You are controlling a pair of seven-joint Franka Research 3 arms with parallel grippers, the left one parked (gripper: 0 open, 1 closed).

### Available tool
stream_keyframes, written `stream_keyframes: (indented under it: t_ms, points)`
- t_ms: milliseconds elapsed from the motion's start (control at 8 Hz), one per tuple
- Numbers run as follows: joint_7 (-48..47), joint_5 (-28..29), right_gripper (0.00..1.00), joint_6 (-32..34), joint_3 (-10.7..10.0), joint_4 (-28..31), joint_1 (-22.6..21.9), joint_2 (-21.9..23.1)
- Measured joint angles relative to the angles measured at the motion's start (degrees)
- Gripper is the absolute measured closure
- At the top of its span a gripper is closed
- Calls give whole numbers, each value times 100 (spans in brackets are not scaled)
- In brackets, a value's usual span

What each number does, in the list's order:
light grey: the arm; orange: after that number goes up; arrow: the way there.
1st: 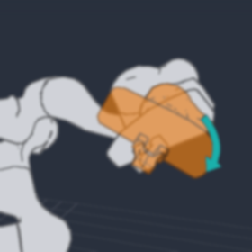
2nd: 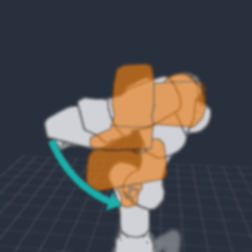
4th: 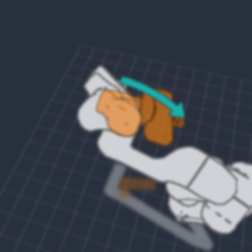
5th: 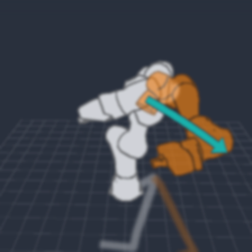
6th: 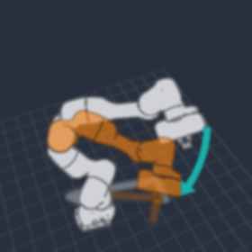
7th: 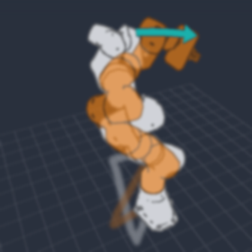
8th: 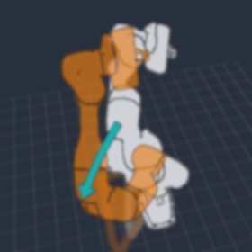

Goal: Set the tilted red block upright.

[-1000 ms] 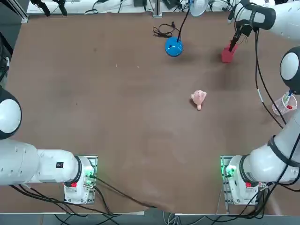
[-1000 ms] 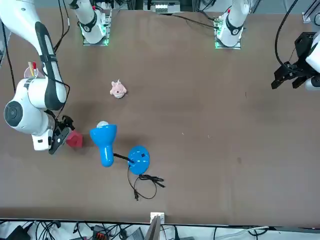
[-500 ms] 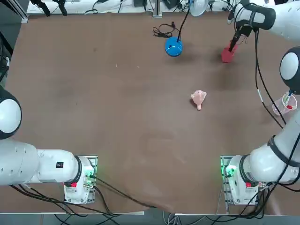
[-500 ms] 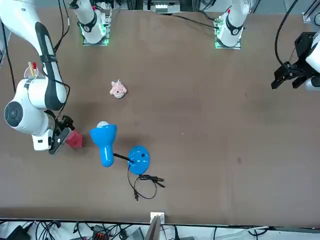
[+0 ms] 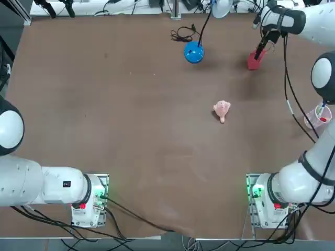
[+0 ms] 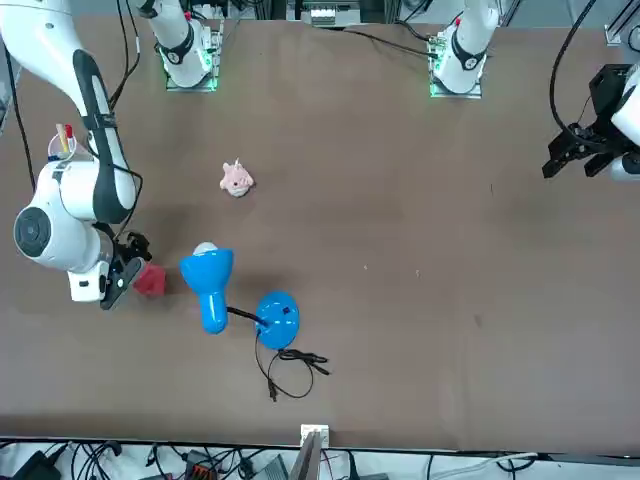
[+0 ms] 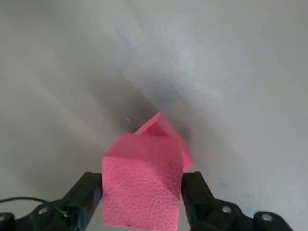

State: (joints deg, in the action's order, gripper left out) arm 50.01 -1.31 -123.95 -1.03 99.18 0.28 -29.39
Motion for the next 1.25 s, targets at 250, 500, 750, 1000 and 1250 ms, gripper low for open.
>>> stream_keyframes:
  t_ms: [250,500,750,1000,1250]
  points:
    - [-16,0,9,-74,0,0,0,-58]
    - [-195,6,25,-90,-3,-37,3,-27]
    - [-994,13,30,-33,-23,-212,25,18]
    - [-2178,19,30,107,-27,-293,26,71]
    - [-3421,29,30,373,-27,-297,27,71]
